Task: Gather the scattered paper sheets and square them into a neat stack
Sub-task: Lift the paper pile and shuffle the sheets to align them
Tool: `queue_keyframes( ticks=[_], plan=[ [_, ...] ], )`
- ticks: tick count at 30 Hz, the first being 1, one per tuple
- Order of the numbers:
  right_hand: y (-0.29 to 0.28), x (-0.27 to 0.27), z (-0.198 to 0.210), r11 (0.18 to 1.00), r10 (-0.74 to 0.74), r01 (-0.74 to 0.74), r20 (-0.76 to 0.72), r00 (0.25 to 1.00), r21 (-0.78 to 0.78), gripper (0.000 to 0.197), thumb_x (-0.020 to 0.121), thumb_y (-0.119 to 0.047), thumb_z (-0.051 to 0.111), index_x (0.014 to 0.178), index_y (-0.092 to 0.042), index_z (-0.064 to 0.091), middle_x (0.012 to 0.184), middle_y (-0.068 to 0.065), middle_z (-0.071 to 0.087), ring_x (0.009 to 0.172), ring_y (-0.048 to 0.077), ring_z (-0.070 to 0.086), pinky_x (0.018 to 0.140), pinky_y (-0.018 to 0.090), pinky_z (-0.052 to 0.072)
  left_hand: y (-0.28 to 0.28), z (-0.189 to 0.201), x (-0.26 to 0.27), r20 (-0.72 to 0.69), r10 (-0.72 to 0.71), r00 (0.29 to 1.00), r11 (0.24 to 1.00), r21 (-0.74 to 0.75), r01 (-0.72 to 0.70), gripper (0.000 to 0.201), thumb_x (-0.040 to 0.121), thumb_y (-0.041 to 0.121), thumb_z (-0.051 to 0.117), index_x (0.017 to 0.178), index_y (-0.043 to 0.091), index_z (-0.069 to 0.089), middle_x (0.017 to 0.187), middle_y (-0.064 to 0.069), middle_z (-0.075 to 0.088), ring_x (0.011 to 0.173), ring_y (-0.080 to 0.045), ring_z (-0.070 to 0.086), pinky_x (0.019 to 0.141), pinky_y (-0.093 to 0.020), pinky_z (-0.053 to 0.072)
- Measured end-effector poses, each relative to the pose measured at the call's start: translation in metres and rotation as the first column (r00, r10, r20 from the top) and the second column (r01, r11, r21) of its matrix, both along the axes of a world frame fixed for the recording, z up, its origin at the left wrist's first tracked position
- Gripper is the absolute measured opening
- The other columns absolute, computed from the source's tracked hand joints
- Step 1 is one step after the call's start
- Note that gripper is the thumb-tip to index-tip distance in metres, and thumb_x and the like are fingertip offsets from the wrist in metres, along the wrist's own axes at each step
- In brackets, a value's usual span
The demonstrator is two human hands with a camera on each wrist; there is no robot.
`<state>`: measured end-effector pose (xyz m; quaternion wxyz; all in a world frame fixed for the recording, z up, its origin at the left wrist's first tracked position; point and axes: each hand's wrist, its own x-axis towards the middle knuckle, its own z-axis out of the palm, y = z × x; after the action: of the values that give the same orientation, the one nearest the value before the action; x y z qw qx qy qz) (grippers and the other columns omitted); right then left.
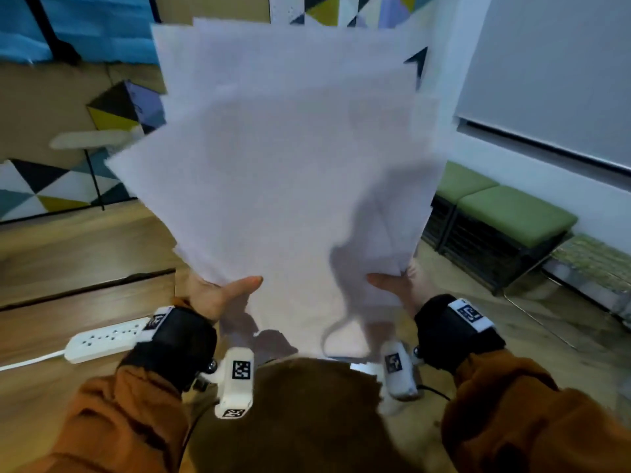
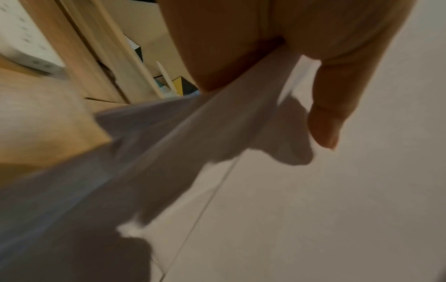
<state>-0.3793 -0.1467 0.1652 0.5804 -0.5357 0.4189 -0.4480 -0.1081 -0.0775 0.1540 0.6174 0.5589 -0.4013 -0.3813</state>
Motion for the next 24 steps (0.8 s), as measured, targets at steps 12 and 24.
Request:
queue_keyframes(
  ticks=[12, 24],
  plan=[
    [0.041, 0.004, 0.003, 0.979, -0.129, 0.122, 0.032, 0.991, 0.164, 0.035, 0.075, 0.003, 0.067, 0.109, -0.001, 0.059, 0.087, 0.007, 0.064, 0.07, 0.009, 0.065, 0.043, 0.005, 0.043, 0.017, -0.025, -0.019, 0.098, -0.001, 0.995, 0.998, -0.068, 0.008, 0.046, 0.046, 0.021, 0.083, 0.088, 0.019, 0.063, 0.083, 0.005, 0.072, 0.08, -0.002, 0.069, 0.068, -0.017, 0.055],
    [0.03, -0.008, 0.006, 1.0, -0.026, 0.027, 0.072, 0.997, -0.002, 0.063, 0.028, -0.021, 0.092, 0.085, -0.019, 0.066, 0.07, -0.008, 0.075, 0.077, 0.014, 0.069, 0.069, 0.032, 0.058, 0.037, 0.007, -0.029, 0.237, -0.053, 0.97, 0.988, -0.131, 0.086, 0.048, 0.049, 0.007, 0.086, 0.088, 0.023, 0.061, 0.074, 0.029, 0.071, 0.073, 0.011, 0.066, 0.06, -0.003, 0.05]
  ],
)
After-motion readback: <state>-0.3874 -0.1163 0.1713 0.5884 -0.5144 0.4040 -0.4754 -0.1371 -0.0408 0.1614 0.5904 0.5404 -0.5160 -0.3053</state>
